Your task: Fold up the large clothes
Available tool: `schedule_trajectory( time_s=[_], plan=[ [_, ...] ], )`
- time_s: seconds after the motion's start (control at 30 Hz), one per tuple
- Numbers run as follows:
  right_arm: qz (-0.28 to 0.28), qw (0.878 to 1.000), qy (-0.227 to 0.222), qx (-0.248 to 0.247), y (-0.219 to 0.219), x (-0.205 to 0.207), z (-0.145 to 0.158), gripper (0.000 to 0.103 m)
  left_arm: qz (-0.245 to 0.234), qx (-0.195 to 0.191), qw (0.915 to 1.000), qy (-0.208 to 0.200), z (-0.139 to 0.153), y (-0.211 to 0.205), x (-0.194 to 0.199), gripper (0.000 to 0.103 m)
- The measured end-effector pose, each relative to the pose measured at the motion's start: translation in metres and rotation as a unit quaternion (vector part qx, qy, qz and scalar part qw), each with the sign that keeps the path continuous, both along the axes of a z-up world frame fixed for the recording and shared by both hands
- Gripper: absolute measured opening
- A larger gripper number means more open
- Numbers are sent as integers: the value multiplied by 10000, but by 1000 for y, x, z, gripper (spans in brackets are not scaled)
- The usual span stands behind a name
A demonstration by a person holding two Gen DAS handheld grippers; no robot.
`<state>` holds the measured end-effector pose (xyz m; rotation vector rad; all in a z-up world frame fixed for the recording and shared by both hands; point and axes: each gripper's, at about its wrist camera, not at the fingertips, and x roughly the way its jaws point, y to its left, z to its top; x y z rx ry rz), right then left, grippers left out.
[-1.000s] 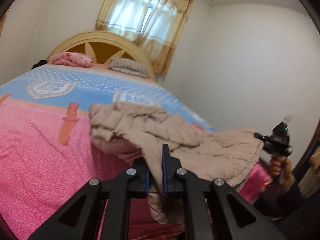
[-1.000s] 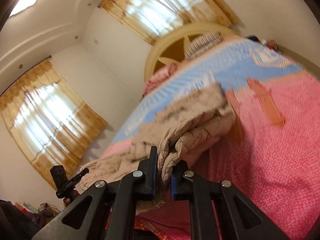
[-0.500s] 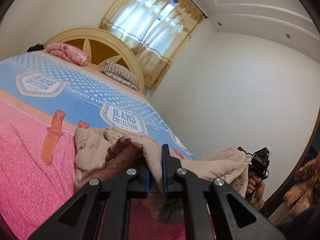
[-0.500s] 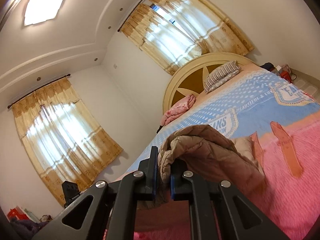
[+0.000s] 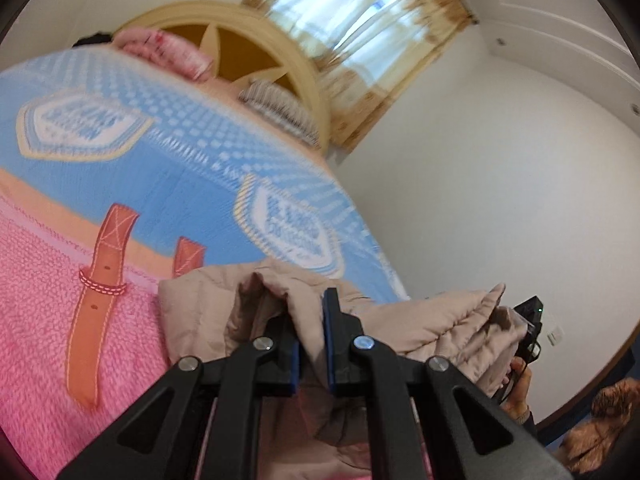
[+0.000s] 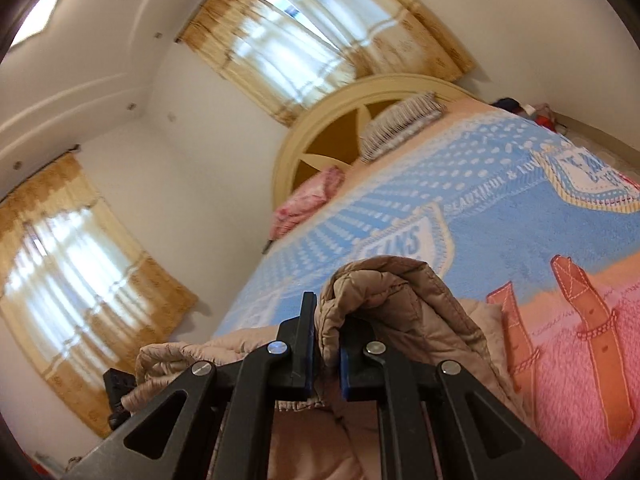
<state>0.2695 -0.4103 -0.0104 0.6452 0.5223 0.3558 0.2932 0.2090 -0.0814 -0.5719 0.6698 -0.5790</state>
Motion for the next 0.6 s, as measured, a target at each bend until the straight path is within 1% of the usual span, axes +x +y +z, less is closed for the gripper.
schedule_trajectory(
  time_s=[0.07,0.13,0.2,0.23,0.27,0.37,0.43,0.5,0.53,0.57,0.6],
  plan=[
    [-84,9998,159,-111,-1,25,-13,8,1,64,9998,176,-10,-1,18,12],
    [-144,9993,293,-200,-2,47,-24,8,55,178,9993,333,-15,-3,31,18],
    [-208,9984,431,-307,-3,68,-37,8,65,262,9988,407,-15,-4,40,21],
    [-226,9981,483,-311,-5,75,-43,8,68,282,9985,473,-14,-4,46,25],
    [-250,9976,555,-325,-6,85,-51,8,57,244,9980,584,-14,-2,51,29],
    [-271,9964,715,-366,-7,109,-69,8,16,117,9978,655,-12,7,62,36],
    [-294,9954,817,-415,-8,125,-81,8,-47,59,9975,708,-10,12,65,39],
    [-308,9946,896,-417,-8,135,-92,8,-75,-30,9972,749,-9,17,69,39],
    [-304,9943,924,-426,-8,139,-96,8,-49,-49,9969,779,-8,20,69,42],
    [-302,9939,968,-443,-8,143,-102,8,98,10,9971,756,-5,24,70,63],
    [-299,9933,1025,-448,-8,147,-108,8,400,137,9969,669,0,32,67,76]
  ],
)
